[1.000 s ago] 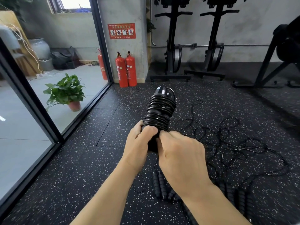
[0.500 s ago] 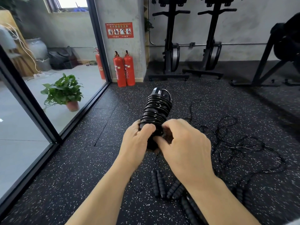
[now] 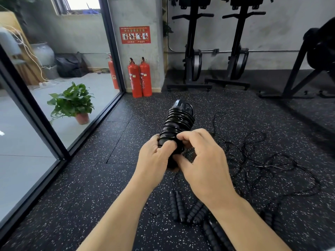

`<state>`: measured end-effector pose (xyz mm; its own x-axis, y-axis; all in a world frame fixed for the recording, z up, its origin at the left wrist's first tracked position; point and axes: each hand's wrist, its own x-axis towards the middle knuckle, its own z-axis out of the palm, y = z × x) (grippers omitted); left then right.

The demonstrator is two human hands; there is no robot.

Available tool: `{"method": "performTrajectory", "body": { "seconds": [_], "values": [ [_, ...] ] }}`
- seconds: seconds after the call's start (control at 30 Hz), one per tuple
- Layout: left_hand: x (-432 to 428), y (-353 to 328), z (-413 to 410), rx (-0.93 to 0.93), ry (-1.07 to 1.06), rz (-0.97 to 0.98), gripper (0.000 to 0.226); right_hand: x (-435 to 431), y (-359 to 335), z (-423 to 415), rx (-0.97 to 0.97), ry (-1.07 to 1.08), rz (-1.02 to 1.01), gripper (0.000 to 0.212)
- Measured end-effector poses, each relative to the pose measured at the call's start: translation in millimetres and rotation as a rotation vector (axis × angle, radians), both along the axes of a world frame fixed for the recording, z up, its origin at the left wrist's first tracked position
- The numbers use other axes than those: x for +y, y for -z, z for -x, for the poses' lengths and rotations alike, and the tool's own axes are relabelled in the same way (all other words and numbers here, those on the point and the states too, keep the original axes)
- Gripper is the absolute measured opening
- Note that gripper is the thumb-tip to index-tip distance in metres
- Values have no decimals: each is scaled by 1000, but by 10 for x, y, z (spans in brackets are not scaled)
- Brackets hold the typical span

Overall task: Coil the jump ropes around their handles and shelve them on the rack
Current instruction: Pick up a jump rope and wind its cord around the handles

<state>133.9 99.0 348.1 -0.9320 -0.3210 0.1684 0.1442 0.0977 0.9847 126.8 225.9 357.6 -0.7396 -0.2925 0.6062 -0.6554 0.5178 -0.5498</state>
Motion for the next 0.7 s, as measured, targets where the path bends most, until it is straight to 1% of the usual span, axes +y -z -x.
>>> {"method": "performTrajectory", "body": {
  "seconds": [0.13,0.2,0.33,0.53,0.7],
  "values": [
    [-21,-8,-2,4,-24,63,31,-35,-5,-23,18,10,-59,38],
    [-21,-9,-15,13,-23,108,26,-38,-11,-25,33,31,-101,35],
    [-16,9,-38,21,8,189,19,-16,-30,-4,3,61,-143,27],
    [-19,-3,-45,63,76,157,28,-14,-28,0,-39,56,-83,22],
    [6,-24,-52,74,108,126,17,-2,-8,16,-54,56,-21,21]
  ]
}}
